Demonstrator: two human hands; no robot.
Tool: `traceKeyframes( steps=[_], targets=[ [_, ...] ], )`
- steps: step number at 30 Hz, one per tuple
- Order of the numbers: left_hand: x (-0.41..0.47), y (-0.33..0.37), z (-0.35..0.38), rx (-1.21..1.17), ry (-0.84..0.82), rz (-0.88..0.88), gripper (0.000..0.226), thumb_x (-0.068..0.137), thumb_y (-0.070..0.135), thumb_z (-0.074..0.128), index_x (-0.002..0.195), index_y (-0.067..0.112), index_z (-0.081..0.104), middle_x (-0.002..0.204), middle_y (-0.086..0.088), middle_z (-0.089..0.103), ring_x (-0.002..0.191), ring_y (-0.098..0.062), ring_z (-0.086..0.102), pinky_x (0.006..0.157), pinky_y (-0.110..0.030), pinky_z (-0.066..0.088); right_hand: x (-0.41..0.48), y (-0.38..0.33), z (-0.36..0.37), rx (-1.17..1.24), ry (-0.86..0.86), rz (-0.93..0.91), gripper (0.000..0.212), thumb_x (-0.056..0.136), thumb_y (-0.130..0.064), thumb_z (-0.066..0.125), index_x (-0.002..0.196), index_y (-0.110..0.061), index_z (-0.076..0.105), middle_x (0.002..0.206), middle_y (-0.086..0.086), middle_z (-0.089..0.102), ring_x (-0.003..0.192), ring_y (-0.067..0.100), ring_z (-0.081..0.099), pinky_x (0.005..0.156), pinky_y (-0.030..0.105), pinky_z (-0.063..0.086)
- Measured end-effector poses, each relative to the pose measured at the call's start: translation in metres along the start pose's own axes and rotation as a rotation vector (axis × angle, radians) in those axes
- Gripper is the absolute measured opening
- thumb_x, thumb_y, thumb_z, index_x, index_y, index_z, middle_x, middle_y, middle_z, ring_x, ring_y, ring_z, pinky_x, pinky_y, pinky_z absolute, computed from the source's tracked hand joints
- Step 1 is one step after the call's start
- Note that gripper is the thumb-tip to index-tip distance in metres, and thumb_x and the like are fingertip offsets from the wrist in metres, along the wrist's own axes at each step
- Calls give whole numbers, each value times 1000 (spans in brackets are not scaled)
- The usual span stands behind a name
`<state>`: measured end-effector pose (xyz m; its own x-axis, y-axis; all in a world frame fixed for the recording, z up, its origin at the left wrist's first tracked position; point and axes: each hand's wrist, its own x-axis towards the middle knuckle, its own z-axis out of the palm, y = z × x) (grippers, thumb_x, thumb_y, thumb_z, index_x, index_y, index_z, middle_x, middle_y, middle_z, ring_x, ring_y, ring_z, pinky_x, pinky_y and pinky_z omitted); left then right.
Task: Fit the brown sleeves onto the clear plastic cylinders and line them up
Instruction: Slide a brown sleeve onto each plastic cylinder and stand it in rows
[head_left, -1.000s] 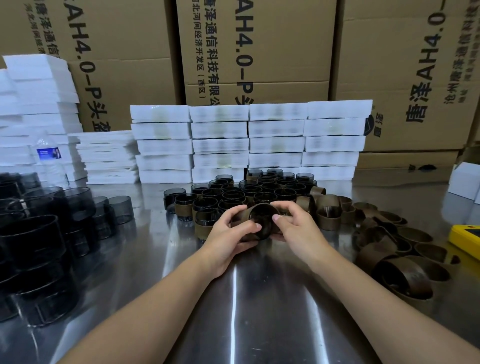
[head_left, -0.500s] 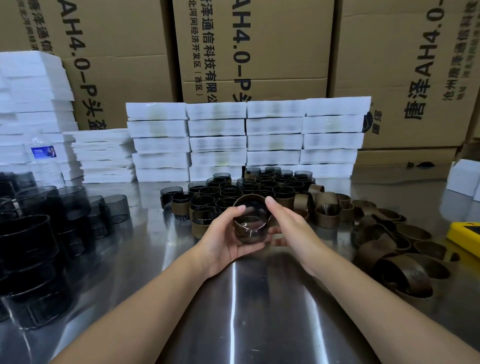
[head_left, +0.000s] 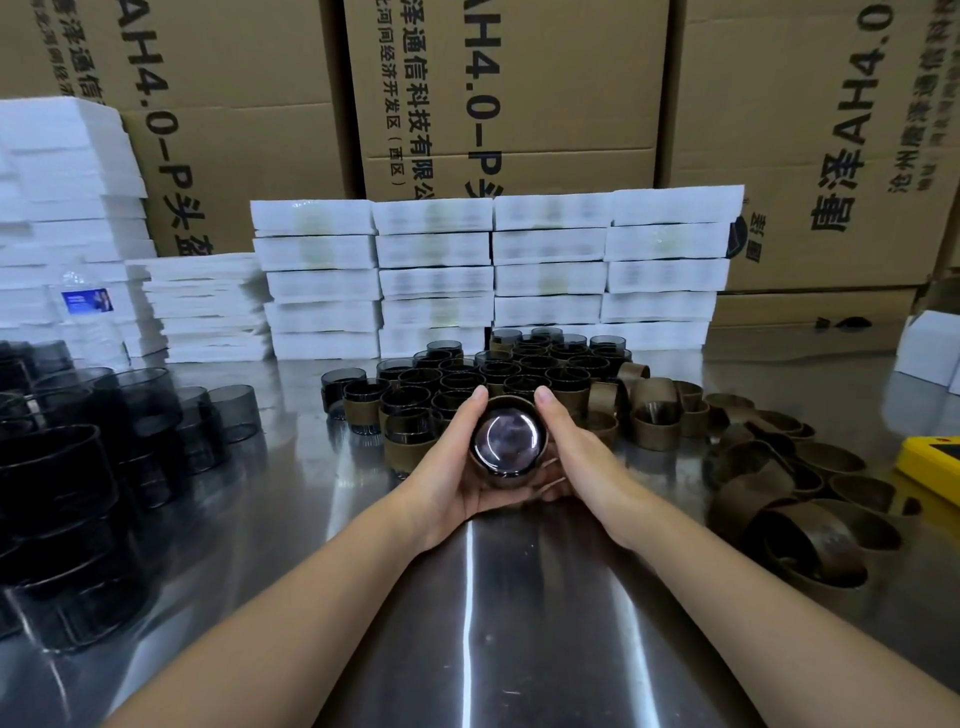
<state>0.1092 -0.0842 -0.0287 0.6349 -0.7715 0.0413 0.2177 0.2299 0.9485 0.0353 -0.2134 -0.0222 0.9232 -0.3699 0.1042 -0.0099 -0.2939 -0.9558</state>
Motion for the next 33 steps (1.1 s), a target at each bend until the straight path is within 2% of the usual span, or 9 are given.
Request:
traceKeyframes(
  steps=[6, 9, 12, 19, 21, 23, 25, 30, 33],
  targets=[
    [2, 1, 4, 51, 89, -42, 77, 66, 73, 50, 119, 18, 63, 108, -10, 73, 95, -29, 72, 66, -35, 59, 5, 3, -2, -20, 46, 11, 68, 75, -81, 34, 71, -26, 72, 60, -5, 67, 54, 8, 63, 64, 26, 51],
    [2, 1, 4, 56, 109, -46, 67, 82, 69, 45, 120, 18, 63, 108, -10, 73, 95, -29, 71, 65, -35, 59, 5, 3, -2, -9, 48, -4, 60, 83, -75, 31, 66, -30, 68, 51, -10, 64, 46, 3, 60, 54, 21, 47],
    [2, 1, 4, 82, 129, -38, 58, 93, 63, 38, 119, 17, 64, 105, -10, 74, 93, -28, 72, 64, -34, 59, 5, 3, -3, -12, 28, -21, 56, 87, -70, 30, 78, -31, 68, 54, -10, 66, 45, 3, 59, 46, 16, 46],
    [2, -1, 6, 133, 170, -20, 56, 97, 59, 33, 110, 17, 67, 99, -9, 75, 90, -25, 73, 62, -30, 58, 6, 6, -4, 63, 9, -31, 52, 88, -68, 34, 98, -30, 67, 82, -4, 74, 70, 19, 69, 80, 39, 54],
    [3, -2, 6, 150, 178, -1, 57, 97, 59, 32, 109, 17, 68, 99, -9, 75, 90, -23, 73, 62, -30, 58, 6, 6, -5, 79, 13, -32, 53, 88, -68, 36, 102, -29, 68, 84, -4, 74, 74, 15, 67, 87, 43, 52],
    [3, -3, 8, 164, 194, 25, 58, 97, 59, 31, 108, 16, 68, 96, -10, 75, 87, -24, 73, 60, -29, 58, 5, 4, -5, 88, 21, -18, 57, 86, -70, 37, 110, -28, 67, 99, -5, 72, 95, 17, 65, 97, 44, 48],
    [5, -3, 9, 177, 213, 49, 58, 98, 58, 30, 106, 16, 68, 93, -12, 75, 82, -25, 74, 58, -29, 57, 5, 2, -6, 89, 27, 5, 60, 84, -71, 38, 114, -27, 66, 109, -3, 69, 106, 21, 61, 99, 45, 46],
    [5, -4, 9, 202, 227, 102, 58, 99, 55, 29, 100, 15, 70, 88, -13, 76, 77, -26, 74, 57, -29, 57, 2, 0, -6, 105, 19, 23, 59, 86, -68, 38, 112, -24, 68, 87, -11, 64, 82, 13, 55, 80, 35, 44],
    [4, -3, 10, 207, 224, 119, 58, 100, 54, 29, 97, 14, 71, 88, -14, 75, 75, -26, 74, 58, -29, 57, 1, 0, -6, 141, 10, 29, 54, 88, -65, 40, 99, -22, 71, 67, -14, 64, 66, 9, 54, 74, 31, 42]
  ],
)
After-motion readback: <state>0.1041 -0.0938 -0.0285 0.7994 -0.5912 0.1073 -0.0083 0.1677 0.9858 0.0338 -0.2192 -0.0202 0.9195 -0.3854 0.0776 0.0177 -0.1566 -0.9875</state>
